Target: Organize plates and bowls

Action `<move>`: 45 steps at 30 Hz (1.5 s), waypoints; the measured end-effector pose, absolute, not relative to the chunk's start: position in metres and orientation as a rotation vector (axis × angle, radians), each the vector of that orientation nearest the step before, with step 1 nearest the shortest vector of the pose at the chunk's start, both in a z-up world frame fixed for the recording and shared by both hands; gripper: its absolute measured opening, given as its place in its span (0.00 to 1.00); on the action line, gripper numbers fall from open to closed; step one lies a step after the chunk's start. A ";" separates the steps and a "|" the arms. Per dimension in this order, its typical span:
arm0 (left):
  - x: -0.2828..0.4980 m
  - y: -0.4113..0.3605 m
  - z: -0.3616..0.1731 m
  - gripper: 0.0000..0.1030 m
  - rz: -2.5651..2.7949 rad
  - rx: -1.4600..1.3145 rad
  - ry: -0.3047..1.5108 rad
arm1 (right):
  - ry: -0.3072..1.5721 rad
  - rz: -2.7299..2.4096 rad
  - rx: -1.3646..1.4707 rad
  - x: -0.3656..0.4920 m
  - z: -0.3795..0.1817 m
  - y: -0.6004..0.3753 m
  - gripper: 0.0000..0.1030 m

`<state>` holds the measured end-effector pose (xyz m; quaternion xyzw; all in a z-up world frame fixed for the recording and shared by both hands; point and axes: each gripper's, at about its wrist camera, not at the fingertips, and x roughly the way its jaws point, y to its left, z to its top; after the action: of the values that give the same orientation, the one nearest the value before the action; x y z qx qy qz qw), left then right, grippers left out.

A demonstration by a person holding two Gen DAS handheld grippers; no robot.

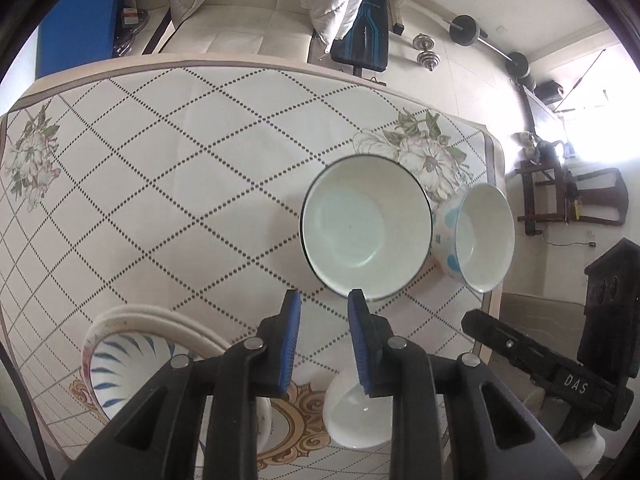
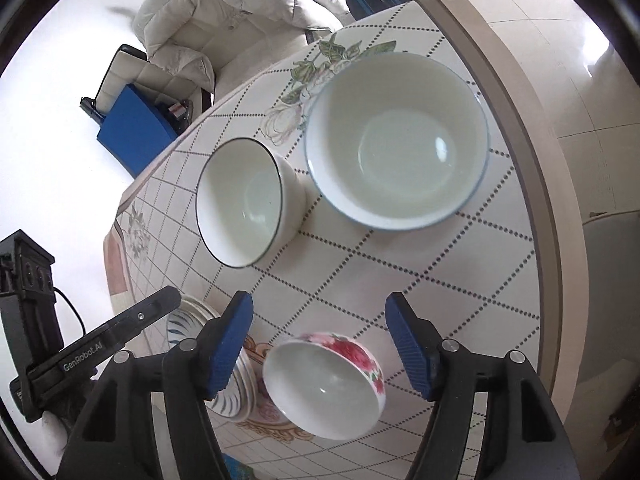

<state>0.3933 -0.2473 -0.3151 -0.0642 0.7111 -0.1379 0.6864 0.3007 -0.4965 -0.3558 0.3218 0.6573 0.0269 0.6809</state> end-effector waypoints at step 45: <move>0.432 -0.272 -0.366 0.11 -0.366 0.054 1.611 | 1.562 -0.003 0.467 0.387 -0.404 -0.414 0.08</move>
<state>0.4320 -0.2717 -0.3664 0.0242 0.7168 -0.1630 0.6776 0.3871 -0.4140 -0.4043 0.2084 0.6972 -0.0012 0.6859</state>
